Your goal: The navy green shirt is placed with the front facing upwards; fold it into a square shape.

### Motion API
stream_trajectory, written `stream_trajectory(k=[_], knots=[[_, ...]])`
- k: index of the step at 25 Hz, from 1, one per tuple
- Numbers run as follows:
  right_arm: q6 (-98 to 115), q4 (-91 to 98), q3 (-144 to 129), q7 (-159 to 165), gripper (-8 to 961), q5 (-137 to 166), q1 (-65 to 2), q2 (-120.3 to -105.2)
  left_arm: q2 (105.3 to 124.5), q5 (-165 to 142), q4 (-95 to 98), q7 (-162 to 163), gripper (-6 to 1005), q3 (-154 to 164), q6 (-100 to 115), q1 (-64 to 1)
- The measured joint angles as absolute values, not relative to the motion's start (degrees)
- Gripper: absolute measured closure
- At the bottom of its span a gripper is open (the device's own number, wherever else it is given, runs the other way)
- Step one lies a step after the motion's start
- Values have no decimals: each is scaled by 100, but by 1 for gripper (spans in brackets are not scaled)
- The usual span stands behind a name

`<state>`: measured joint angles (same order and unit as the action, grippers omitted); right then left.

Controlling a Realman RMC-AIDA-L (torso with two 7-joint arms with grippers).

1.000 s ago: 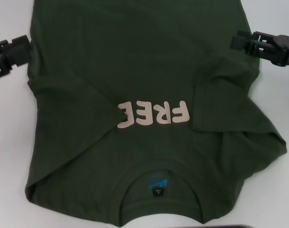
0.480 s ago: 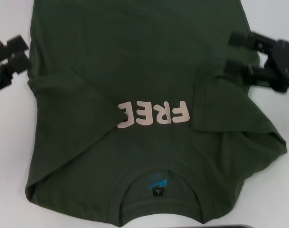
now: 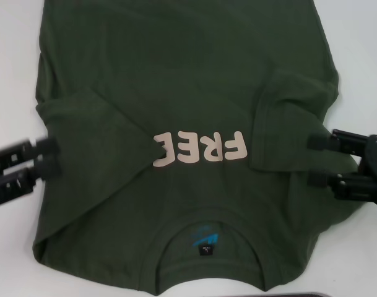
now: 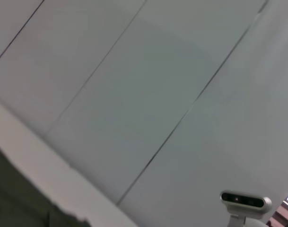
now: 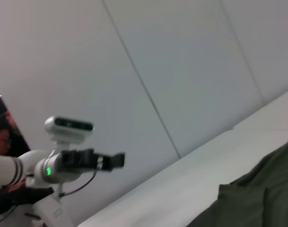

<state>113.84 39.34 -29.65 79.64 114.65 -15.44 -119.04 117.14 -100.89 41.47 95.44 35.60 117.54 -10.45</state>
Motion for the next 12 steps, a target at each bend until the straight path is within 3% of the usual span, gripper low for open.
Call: stream_trajectory(k=[6,12], knots=[[11377,3939,-2823,8464,113,11398,-1496,-11765,11602,-10806,4185,11589,387,3479,11726,-1034],[11372,3979,-2661,9213,113,11379,-1811,-11543,11633,-11125,4238,13241,386,3384,11587,-963]])
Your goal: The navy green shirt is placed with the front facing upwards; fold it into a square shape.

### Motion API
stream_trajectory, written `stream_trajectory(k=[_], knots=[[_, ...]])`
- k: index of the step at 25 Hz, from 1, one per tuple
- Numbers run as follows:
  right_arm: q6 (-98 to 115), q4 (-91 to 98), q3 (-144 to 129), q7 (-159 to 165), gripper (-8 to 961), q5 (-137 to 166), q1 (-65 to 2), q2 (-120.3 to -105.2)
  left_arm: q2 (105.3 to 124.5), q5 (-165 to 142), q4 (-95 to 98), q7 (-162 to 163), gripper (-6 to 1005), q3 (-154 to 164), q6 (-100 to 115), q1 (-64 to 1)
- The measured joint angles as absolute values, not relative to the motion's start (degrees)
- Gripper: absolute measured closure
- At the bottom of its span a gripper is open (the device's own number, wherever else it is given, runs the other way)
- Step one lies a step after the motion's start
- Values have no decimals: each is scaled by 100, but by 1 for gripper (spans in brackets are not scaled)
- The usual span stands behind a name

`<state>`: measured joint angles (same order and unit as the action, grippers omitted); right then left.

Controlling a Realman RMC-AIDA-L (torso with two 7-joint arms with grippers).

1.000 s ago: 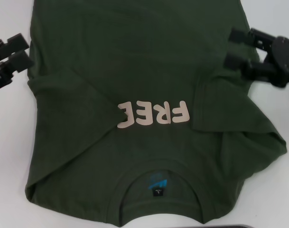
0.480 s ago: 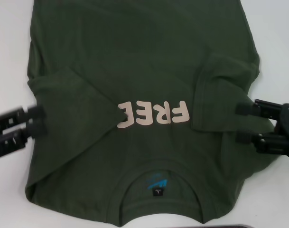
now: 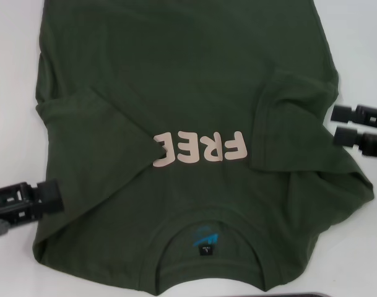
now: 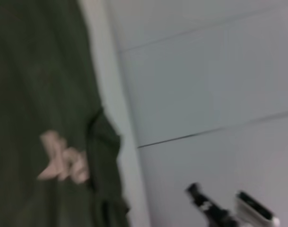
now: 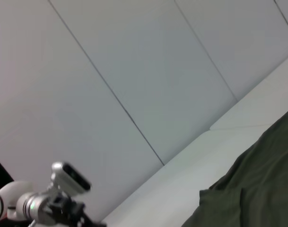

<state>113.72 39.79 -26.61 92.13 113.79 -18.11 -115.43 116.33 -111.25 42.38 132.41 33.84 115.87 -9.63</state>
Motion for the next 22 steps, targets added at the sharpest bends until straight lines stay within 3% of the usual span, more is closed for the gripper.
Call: stream_trajectory(k=[6,22], knots=[[11363,4126,-2553,9520,113,11327,-2077,-11489,11640,-11862,4216,13985,387,3203,11292,-940],[11296,4227,-2419,9615,113,11320,-2180,-11495,11442,-12990,4278,13953,386,2688,11055,-844]])
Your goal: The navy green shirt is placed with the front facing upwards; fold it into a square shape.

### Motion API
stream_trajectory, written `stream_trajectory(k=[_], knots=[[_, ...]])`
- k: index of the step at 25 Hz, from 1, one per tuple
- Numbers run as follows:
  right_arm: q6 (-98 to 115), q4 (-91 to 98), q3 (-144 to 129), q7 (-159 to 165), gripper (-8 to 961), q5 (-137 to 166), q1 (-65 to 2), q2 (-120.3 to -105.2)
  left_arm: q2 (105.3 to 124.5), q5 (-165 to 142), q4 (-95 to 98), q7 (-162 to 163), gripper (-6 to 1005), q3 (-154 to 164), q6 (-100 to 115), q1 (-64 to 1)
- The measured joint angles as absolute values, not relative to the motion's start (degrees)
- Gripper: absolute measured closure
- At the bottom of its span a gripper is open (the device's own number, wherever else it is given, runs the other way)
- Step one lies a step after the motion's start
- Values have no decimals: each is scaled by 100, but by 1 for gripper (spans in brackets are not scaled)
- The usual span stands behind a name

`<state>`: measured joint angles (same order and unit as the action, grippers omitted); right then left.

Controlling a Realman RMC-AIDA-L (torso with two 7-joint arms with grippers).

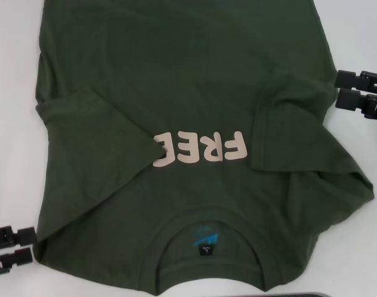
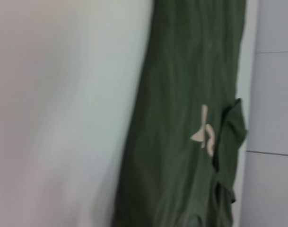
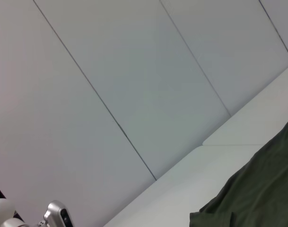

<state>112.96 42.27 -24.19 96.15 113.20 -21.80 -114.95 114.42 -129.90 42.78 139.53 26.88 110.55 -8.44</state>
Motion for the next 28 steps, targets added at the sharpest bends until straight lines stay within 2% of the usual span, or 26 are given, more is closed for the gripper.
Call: stream_trajectory(k=[28], knots=[[11266,4228,-2364,9615,114,11325,-2200,-11453,11493,-13477,4153,14354,386,2695,10353,-1028]])
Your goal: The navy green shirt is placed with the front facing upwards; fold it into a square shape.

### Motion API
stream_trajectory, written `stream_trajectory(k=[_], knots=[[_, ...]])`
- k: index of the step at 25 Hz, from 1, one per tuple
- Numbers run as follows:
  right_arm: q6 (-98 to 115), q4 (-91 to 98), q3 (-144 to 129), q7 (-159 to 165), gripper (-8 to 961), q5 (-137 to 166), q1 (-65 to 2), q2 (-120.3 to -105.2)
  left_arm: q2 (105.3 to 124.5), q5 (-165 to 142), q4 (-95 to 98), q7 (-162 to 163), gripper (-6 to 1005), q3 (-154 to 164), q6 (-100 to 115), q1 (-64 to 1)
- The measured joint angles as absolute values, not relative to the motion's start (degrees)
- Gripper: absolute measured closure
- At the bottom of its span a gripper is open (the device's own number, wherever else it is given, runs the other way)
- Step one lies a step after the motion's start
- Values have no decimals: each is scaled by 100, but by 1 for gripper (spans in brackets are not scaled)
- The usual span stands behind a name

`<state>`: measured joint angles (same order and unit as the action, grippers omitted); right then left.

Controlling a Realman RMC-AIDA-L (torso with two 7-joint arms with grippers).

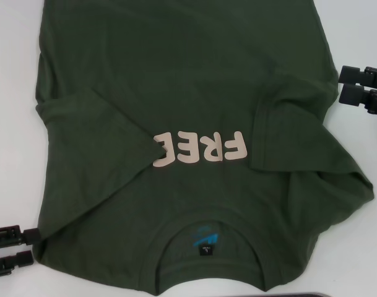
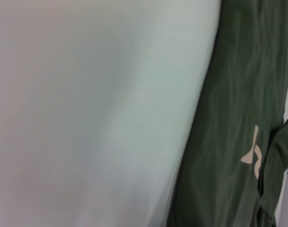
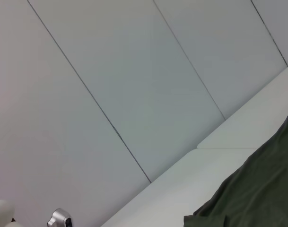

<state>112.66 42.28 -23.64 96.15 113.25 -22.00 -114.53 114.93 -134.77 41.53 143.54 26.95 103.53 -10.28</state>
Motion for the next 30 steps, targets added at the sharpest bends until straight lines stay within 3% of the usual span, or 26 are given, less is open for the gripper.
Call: stream_trajectory(k=[30], knots=[[11258,4228,-2355,9615,113,11320,-2254,-11451,11608,-13661,4131,14317,386,2698,10176,-1205]])
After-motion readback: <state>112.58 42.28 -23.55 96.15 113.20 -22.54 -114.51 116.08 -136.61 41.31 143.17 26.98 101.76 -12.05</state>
